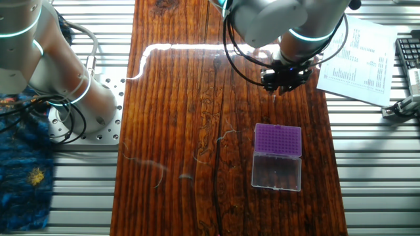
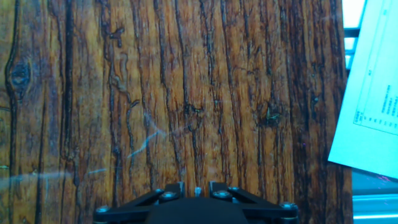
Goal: Insert a small pipette tip into the holder for small pipette tips
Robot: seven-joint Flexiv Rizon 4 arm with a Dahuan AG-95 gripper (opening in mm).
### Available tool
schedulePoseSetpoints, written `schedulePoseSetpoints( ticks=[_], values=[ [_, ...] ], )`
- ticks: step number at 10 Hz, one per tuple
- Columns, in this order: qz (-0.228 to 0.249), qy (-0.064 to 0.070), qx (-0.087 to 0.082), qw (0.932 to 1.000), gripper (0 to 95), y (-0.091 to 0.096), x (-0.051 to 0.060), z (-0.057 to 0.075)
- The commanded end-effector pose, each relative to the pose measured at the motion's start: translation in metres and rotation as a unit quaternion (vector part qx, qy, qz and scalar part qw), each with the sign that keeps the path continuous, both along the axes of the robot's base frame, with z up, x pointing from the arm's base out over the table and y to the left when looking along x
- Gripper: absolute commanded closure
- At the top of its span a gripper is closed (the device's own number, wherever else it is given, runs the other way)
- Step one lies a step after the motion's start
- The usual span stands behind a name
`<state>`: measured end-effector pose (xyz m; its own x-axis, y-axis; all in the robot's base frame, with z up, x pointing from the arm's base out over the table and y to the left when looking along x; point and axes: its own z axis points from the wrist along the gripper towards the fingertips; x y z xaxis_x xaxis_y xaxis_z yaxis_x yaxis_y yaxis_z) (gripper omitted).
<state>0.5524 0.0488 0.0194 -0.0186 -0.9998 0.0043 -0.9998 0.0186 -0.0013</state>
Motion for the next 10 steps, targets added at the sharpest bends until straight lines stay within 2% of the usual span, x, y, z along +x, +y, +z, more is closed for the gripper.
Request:
schedulePoseSetpoints(
  ticks=[1,6,8,9,10],
  values=[
    [0.002,-0.005,-0.001,1.0000,76.0,-0.0015,-0.0004,-0.0005],
    [0.004,-0.006,-0.003,1.0000,76.0,-0.0028,-0.0015,-0.0019],
    [0.006,-0.010,-0.003,0.9999,76.0,-0.0030,-0.0016,-0.0037],
    [0.006,-0.011,-0.005,0.9999,57.0,-0.0031,-0.0018,-0.0039],
    [0.005,-0.011,-0.004,0.9999,57.0,-0.0033,-0.0021,-0.0041]
  ],
)
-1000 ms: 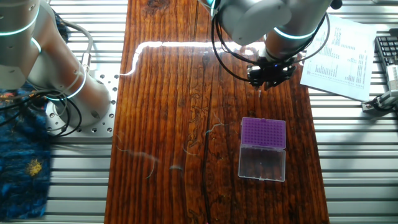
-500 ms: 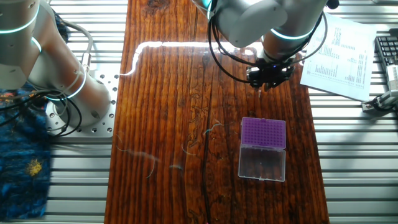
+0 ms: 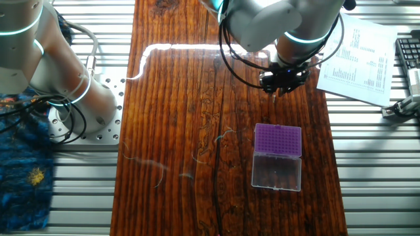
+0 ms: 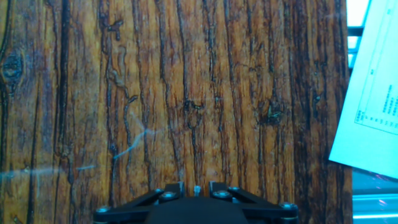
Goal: Insert a small pipette tip into the holder for small pipette tips
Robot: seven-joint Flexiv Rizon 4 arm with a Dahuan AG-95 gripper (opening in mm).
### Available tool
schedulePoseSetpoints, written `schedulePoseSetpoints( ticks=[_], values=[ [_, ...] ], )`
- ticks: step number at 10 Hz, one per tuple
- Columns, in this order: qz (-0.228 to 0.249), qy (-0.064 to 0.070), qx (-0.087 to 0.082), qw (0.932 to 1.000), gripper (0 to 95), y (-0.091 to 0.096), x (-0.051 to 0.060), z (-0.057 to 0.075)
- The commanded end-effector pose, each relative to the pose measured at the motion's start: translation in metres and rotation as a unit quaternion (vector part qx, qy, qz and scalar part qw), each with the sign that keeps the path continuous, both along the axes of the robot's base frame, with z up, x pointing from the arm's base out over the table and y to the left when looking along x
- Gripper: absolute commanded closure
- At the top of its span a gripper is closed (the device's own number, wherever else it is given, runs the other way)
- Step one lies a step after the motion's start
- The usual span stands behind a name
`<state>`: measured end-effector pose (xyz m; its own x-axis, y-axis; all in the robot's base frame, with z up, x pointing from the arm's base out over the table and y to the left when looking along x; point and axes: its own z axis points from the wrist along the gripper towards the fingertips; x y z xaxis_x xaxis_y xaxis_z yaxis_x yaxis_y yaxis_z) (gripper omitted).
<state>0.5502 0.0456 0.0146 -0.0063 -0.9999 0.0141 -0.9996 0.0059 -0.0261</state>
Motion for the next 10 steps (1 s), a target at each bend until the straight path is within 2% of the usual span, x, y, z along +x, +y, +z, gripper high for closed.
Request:
schedulePoseSetpoints(
  ticks=[1,4,5,10],
  values=[
    [-0.002,0.002,0.003,1.0000,57.0,-0.0001,0.0000,0.0005],
    [-0.003,0.002,0.003,1.0000,57.0,-0.0004,-0.0005,0.0001],
    [-0.002,0.002,0.003,1.0000,76.0,-0.0004,-0.0005,-0.0001],
    [-0.002,0.000,0.003,1.0000,76.0,-0.0007,-0.0013,-0.0028]
  ],
)
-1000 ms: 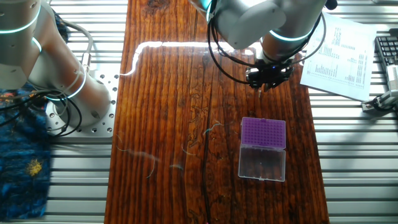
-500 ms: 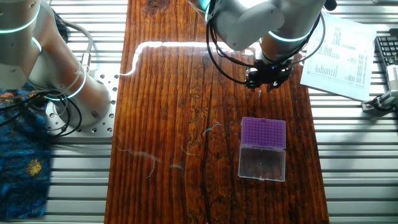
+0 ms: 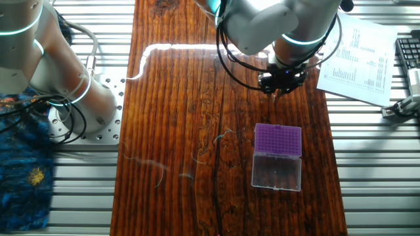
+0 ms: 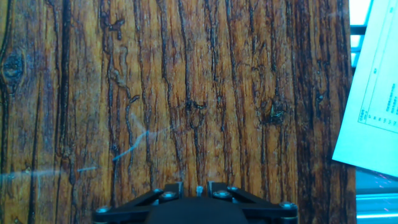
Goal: Insert a small pipette tip into the holder for small pipette tips
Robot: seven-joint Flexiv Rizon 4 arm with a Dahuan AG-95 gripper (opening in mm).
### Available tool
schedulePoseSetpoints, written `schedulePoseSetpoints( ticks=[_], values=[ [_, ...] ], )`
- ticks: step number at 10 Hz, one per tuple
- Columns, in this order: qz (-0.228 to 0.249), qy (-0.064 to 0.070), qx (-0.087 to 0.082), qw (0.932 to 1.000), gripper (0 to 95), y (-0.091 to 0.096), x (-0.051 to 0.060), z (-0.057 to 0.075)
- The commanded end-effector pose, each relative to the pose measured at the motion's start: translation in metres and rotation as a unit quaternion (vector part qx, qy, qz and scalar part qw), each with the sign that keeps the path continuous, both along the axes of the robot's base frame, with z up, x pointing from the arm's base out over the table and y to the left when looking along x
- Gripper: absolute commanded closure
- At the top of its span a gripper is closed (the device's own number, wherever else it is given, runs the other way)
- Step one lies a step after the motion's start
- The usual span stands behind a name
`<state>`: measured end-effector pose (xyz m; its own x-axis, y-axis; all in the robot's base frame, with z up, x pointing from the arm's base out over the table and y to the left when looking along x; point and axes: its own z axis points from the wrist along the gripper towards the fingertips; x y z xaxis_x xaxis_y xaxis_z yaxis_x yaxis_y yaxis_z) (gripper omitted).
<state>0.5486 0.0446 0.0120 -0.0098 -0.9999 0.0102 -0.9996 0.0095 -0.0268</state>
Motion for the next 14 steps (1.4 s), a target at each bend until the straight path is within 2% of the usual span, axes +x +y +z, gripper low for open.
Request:
schedulePoseSetpoints(
  ticks=[1,14],
  values=[
    [-0.001,0.000,0.002,1.0000,76.0,0.0003,0.0003,-0.0003],
    [-0.002,-0.003,0.006,1.0000,76.0,0.0026,-0.0009,-0.0049]
  ],
)
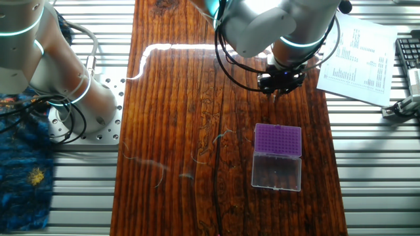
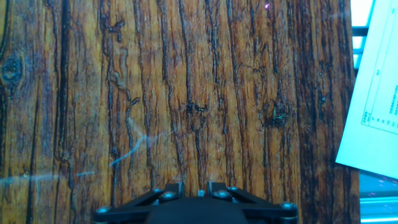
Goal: Insert a small pipette tip into the holder for small pipette tips
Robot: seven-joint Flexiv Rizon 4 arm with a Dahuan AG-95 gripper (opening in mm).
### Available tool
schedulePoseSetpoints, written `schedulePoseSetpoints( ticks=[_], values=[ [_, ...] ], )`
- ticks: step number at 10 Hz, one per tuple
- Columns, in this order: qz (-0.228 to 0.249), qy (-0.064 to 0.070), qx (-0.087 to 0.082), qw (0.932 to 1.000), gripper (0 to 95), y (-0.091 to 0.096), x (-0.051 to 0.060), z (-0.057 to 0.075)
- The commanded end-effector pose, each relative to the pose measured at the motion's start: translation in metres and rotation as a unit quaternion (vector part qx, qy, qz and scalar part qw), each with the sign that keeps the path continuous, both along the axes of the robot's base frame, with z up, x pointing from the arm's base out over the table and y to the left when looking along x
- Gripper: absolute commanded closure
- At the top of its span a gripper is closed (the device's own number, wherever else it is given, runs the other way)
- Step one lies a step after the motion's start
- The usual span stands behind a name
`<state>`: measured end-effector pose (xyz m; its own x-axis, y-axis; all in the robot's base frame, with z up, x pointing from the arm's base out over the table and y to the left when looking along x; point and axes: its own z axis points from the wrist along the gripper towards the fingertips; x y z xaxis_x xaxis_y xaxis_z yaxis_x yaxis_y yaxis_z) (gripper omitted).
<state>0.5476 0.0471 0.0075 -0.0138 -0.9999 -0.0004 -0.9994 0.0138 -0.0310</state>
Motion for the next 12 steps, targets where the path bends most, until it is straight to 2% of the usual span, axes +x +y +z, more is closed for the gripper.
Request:
schedulePoseSetpoints(
  ticks=[1,7,8,12],
  values=[
    [0.000,-0.001,0.000,1.0000,76.0,0.0001,0.0001,-0.0004],
    [0.000,-0.003,-0.002,1.0000,76.0,0.0001,0.0001,-0.0005],
    [0.000,-0.003,-0.003,1.0000,95.0,0.0001,0.0001,-0.0005],
    [-0.005,-0.003,-0.003,1.0000,95.0,-0.0001,0.0000,-0.0004]
  ],
)
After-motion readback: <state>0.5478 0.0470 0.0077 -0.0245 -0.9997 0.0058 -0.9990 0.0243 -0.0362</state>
